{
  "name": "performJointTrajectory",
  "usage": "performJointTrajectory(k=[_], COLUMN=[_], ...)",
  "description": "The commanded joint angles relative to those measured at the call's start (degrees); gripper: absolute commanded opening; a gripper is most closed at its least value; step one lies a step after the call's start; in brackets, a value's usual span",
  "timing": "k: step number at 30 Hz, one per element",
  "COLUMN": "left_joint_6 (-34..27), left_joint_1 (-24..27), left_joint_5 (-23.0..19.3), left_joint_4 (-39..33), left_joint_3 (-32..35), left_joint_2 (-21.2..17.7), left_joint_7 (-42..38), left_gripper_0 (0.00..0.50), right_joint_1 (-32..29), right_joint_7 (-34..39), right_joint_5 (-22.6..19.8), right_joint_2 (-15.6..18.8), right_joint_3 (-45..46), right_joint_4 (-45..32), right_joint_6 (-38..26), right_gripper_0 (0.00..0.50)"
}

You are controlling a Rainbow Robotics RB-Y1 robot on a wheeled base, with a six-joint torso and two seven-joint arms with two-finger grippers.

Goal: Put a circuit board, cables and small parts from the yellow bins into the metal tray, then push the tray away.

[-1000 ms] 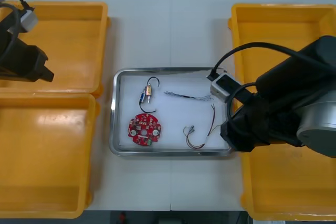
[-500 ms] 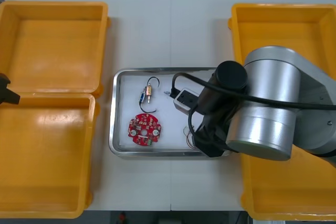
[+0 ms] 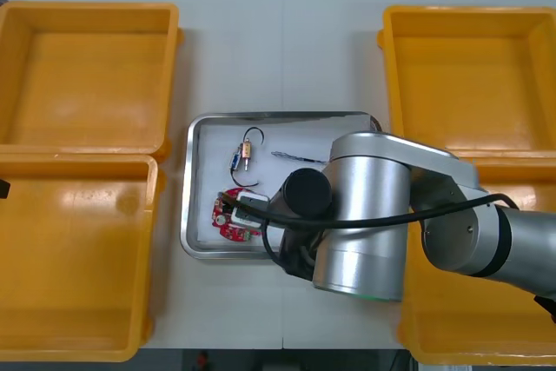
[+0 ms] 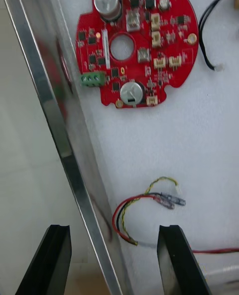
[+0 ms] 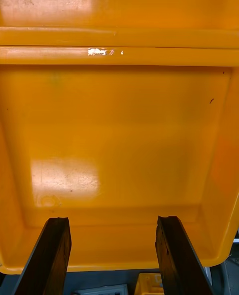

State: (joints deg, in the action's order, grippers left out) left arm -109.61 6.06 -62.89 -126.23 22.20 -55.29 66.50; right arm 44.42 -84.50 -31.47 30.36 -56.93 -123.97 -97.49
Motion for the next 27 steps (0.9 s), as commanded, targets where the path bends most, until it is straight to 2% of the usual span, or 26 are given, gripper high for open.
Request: performJointTrajectory(k=[1, 6, 16, 22, 27], left_joint_6=[-0.39, -0.39, -0.39, -0.39, -0.39], left_joint_1=[-0.97, -0.97, -0.97, -0.97, -0.97], left_joint_5=[-0.48, -0.48, -0.48, -0.48, -0.48], left_joint_4=[-1.74, -1.74, -1.74, -1.74, -1.74], left_joint_3=[1.62, 1.62, 1.62, 1.62, 1.62], left_joint_2=[-2.54, -2.54, -2.54, -2.54, -2.54], left_joint_7=[3.99, 3.99, 3.99, 3.99, 3.99], left_gripper_0=[0.500, 0.500, 0.500, 0.500, 0.500], right_joint_1=[1.90, 2.69, 2.95, 2.95, 2.95], right_joint_7=[-3.74, -5.24, -5.94, -6.12, -6.21], right_joint_5=[2.73, 5.11, 5.55, 7.92, 7.83], right_joint_2=[-1.44, -2.50, -6.89, -7.15, -7.42], right_joint_3=[-4.42, -8.38, -10.49, -12.51, -12.77], right_joint_4=[0.31, 2.68, 9.27, 12.00, 12.26], right_joint_6=[3.10, 4.94, 5.03, 6.44, 6.44], right_gripper_0=[0.500, 0.500, 0.500, 0.500, 0.500])
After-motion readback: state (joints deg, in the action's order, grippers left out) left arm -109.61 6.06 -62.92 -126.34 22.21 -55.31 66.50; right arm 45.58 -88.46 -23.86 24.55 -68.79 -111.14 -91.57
